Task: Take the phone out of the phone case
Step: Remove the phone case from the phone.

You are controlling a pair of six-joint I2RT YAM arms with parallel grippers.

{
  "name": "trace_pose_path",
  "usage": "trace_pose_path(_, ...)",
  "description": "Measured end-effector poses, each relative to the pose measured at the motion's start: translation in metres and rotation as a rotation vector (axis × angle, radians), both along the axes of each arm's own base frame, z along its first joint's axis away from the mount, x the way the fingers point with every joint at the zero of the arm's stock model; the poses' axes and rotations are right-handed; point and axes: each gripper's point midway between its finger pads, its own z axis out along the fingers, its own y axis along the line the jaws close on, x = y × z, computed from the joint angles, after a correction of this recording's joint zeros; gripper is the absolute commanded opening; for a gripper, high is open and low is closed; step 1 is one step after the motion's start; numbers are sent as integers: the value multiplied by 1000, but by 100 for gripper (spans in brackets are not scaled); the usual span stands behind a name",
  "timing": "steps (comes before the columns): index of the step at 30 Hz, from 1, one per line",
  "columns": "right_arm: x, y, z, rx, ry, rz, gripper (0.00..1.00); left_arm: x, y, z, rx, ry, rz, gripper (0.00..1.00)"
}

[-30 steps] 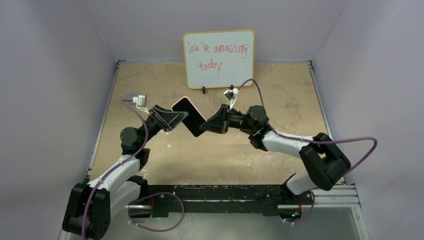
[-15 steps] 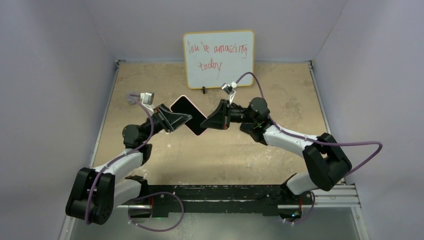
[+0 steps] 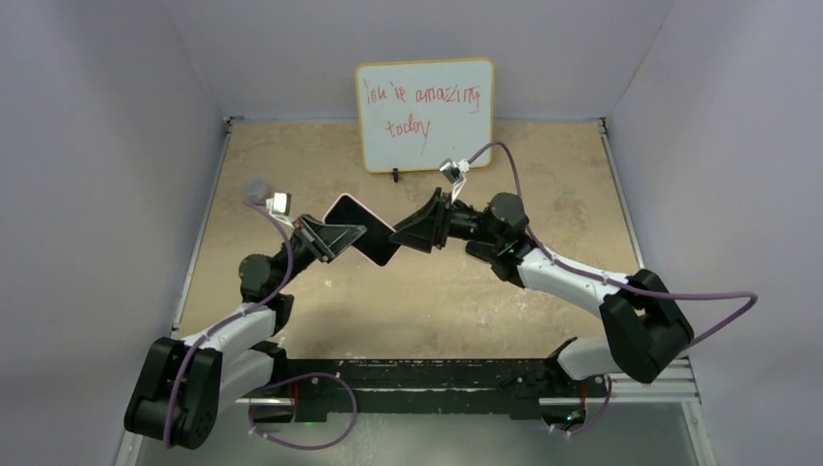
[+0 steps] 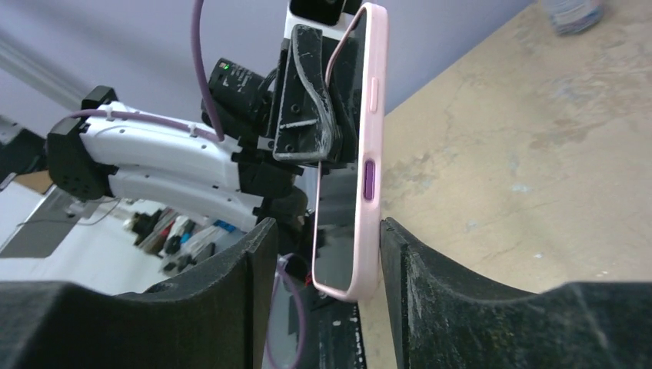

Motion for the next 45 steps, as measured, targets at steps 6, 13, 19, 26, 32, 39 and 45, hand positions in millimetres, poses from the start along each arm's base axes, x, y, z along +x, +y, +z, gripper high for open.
trace_pose_path(6,-9,-4,-16,22,-20,-87,58,11,15,3,-89,73,105,0)
trace_pose_path(13,-29,16,-30,43,-20,-63,58,16,25,18,-168,86,164,0)
trace_pose_path(19,-31,25,-32,70,-32,-47,53,18,27,16,-180,115,172,0)
trace_pose_path(26,-23,31,-27,101,-42,-61,48,19,26,13,-179,135,170,0)
trace_pose_path(32,-21,33,-19,122,-59,-65,29,19,26,14,-180,135,170,0)
trace_pose_path(39,-20,35,-20,119,-57,-59,8,19,28,16,-196,143,168,0)
trace_pose_path(45,-20,35,-20,113,-104,-52,0,19,28,16,-208,160,159,0)
